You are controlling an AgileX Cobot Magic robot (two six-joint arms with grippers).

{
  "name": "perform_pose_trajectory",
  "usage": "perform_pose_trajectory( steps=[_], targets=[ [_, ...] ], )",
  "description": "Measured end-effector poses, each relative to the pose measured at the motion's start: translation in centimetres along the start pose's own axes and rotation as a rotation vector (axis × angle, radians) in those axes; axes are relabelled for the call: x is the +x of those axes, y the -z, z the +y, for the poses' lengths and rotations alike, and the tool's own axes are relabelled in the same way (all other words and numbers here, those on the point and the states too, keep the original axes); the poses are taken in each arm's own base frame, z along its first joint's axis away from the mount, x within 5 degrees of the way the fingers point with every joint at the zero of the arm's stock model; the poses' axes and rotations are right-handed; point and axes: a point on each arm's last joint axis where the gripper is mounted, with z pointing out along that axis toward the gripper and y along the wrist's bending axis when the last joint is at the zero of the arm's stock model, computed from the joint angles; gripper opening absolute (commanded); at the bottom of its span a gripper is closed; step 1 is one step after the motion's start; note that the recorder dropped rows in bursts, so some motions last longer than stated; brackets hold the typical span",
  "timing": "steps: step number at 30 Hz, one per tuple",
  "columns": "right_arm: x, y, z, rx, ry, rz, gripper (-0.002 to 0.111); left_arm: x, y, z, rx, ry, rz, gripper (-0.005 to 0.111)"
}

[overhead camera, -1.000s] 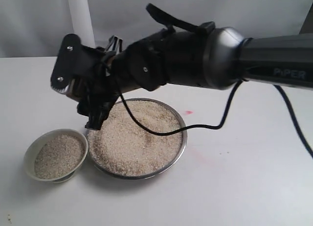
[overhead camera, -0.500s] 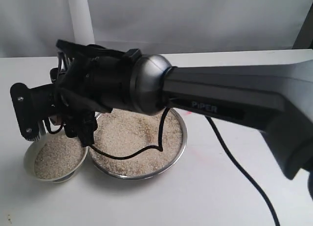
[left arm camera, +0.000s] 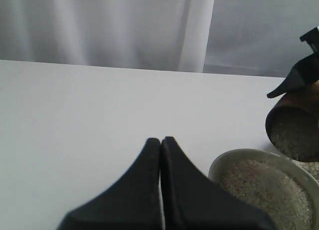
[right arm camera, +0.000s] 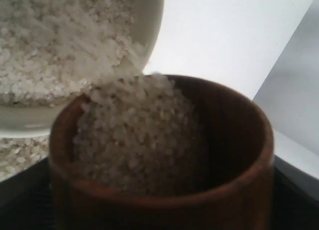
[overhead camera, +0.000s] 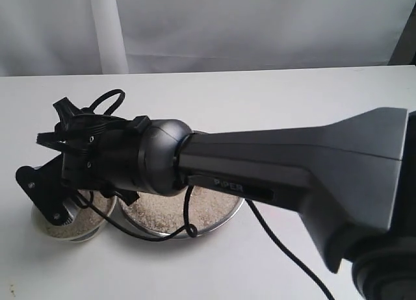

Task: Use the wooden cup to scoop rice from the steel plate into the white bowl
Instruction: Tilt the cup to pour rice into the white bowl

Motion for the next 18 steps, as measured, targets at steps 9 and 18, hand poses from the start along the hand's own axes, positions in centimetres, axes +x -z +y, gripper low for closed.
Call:
perform_pose_trajectory(
  steps=[9,18],
  targets=[
    [-0.83,0.26,-0.19,0.053,0.127,0.034,0.0,0.0,0.0,0.0,0.0,0.0,0.0,0.0],
    [-0.88,0.42,-0.43,0.088,0.217,0.084,0.0,0.0,0.0,0.0,0.0,0.0,0.0,0.0]
  ],
)
